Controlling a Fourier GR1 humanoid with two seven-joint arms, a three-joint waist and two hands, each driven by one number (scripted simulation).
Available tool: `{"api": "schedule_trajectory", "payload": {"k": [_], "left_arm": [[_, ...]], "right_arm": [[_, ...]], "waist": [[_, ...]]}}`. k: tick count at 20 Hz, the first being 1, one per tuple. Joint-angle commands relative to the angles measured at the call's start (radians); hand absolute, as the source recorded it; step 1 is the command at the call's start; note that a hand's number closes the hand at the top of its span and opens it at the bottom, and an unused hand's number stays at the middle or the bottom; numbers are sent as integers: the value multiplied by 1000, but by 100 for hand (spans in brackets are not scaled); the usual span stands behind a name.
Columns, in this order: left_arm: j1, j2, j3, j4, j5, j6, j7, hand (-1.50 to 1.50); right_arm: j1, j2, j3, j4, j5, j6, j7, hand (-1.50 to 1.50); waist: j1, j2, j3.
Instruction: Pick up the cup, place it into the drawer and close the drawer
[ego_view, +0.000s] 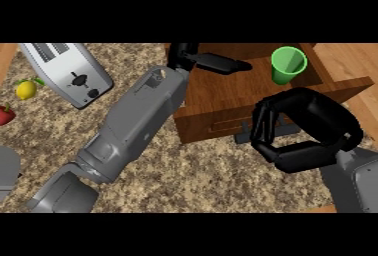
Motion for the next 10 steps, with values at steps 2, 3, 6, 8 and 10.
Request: {"api": "schedule_trajectory", "payload": {"k": [2,3,6,8,10], "left_arm": [[-22,0,21,17,48,32,-47,-150],[-31,0,24,20,61,64,-53,-150],[-40,0,39,44,68,49,-54,-150],[31,0,27,37,74,27,-108,-150],[29,0,40,31,95,13,-105,-150]], "right_arm": [[59,-120,84,-18,84,123,59,150],[46,-118,108,-38,120,106,87,-150],[98,-136,129,-66,310,57,27,-150],[93,-131,150,-50,446,-3,-11,-150],[145,-117,186,14,540,-53,-53,-150]], "waist": [[50,-16,1],[51,-18,0],[92,-24,1],[118,-24,1],[134,-26,2]]}}
